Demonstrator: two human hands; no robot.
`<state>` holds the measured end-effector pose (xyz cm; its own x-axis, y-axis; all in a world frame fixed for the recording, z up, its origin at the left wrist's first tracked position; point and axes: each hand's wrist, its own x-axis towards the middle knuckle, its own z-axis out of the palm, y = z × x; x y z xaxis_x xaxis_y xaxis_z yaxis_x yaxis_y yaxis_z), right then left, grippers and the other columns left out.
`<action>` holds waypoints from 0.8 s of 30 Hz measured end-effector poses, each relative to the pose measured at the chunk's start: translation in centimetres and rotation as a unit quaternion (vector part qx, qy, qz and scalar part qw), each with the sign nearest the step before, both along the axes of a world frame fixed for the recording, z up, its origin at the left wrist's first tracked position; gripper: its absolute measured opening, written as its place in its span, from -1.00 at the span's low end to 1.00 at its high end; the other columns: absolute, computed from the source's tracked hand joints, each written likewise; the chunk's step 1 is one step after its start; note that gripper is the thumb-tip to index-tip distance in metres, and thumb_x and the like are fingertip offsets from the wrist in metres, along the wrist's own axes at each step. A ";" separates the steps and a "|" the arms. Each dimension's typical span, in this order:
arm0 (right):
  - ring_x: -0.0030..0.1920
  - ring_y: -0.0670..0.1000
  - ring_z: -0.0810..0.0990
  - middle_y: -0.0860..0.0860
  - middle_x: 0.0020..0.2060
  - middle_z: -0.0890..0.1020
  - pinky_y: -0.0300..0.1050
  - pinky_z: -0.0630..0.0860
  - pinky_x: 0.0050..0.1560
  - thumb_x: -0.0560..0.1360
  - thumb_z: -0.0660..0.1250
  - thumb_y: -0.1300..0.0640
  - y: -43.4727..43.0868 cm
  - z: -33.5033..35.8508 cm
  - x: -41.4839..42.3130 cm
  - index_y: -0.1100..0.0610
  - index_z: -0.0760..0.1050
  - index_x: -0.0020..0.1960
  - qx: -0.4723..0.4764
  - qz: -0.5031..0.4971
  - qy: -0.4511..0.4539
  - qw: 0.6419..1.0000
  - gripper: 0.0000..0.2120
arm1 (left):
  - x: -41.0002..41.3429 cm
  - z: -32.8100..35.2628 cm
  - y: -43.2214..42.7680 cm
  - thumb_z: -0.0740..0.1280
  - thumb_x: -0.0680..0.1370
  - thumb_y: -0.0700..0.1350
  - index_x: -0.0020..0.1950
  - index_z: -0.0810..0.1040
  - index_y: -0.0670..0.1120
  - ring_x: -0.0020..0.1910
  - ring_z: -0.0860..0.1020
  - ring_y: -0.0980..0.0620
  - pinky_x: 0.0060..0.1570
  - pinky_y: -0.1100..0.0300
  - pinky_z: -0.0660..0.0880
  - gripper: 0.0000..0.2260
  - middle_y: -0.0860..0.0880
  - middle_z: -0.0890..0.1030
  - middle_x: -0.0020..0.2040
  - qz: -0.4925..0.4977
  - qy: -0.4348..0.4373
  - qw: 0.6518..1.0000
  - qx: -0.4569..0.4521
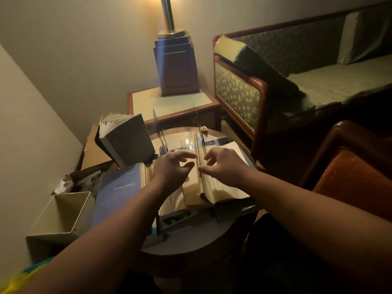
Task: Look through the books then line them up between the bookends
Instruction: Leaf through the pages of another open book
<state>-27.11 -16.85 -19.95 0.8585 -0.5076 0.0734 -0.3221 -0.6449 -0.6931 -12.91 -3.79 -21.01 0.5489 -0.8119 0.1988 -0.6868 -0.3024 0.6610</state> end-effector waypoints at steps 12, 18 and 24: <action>-0.10 0.03 0.66 0.09 0.00 0.66 -0.11 0.66 -0.11 0.43 0.53 0.13 1.0 0.5 0.3 0.12 0.47 0.25 0.019 -0.046 -0.020 0.999 -0.56 | -0.3 0.4 -0.5 0.29 0.56 -0.31 0.27 0.58 0.09 0.38 0.43 0.06 0.32 0.03 0.45 -0.61 0.09 0.54 0.33 -0.033 0.033 0.997 0.053; 0.20 0.19 0.61 0.13 0.22 0.59 -0.04 0.66 -0.06 0.47 0.49 0.19 0.2 0.3 -0.3 0.09 0.49 0.21 0.002 -0.080 0.004 0.997 -0.65 | -0.5 0.1 -0.2 0.29 0.59 -0.23 0.40 0.46 0.09 0.39 0.41 -0.03 0.29 0.06 0.47 -0.59 0.03 0.46 0.42 -0.039 -0.036 0.994 0.097; 0.24 0.11 0.57 0.07 0.29 0.56 -0.06 0.64 0.05 0.51 0.45 0.18 -1.9 -1.2 -1.7 0.02 0.57 0.32 -0.016 -0.121 0.068 0.990 -0.61 | 1.3 -1.7 0.5 0.22 0.63 -0.01 0.50 0.31 0.10 0.53 0.19 -0.05 0.46 -0.13 0.24 -0.58 0.06 0.22 0.56 -0.059 -0.115 0.972 0.196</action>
<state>-28.82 -18.71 -21.16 0.7148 -0.6992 -0.0149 -0.5593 -0.5587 -0.6124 -11.62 -3.27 -22.68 0.4254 -0.9045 -0.0321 -0.8479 -0.4107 0.3351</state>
